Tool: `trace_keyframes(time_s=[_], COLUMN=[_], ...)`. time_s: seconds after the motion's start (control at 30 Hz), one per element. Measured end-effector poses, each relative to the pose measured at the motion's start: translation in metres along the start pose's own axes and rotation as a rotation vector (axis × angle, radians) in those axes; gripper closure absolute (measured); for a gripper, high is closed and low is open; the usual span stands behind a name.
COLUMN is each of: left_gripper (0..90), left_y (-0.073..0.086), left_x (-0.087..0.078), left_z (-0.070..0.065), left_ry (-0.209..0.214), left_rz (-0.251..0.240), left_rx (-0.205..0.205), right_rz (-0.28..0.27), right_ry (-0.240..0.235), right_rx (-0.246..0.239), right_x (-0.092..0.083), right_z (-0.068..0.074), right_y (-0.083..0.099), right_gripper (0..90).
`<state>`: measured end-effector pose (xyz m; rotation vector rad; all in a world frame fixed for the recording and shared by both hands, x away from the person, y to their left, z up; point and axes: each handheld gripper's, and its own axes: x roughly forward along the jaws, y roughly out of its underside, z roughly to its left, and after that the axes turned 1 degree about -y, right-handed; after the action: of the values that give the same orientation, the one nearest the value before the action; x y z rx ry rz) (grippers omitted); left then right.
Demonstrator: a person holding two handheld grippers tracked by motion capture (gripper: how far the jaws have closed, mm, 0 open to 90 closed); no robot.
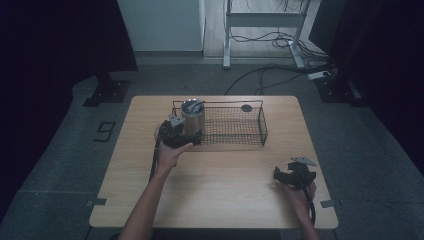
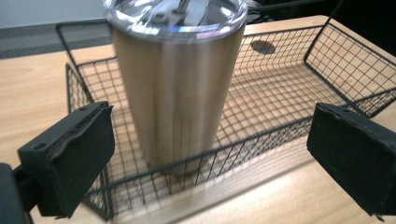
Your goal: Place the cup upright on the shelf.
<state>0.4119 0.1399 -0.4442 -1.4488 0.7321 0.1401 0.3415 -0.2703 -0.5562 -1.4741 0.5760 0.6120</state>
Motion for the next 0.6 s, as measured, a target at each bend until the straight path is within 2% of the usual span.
trace_keyframes(time_s=[0.23, 0.3, 0.47, 0.5, 0.6], left_gripper=[4.2, 4.2, 4.7, 4.8, 5.3], left_y=[0.018, 0.028, 0.04, 0.047, 0.053], left_x=[-0.014, -0.02, -0.027, -0.03, -0.032], left_z=[0.007, 0.009, 0.01, 0.009, 0.008], left_ry=[-0.007, 0.001, 0.016, 0.03, 0.029], left_rz=[-0.012, -0.009, -0.002, 0.0, -0.007], left_rx=[-0.001, 0.004, 0.016, 0.018, 0.016], right_rz=[0.0, 0.0, -0.001, -0.001, -0.002], right_ry=[0.0, 0.0, 0.0, 0.0, 0.0], right_rx=[-0.002, -0.002, -0.003, -0.003, -0.003], right_x=[0.0, 0.0, 0.0, 0.0, 0.0], right_z=[0.0, 0.0, 0.0, 0.0, 0.0], right_y=[0.0, 0.0, 0.0, 0.0, 0.0], right_gripper=[3.8, 3.9, 4.0, 4.1, 4.2])
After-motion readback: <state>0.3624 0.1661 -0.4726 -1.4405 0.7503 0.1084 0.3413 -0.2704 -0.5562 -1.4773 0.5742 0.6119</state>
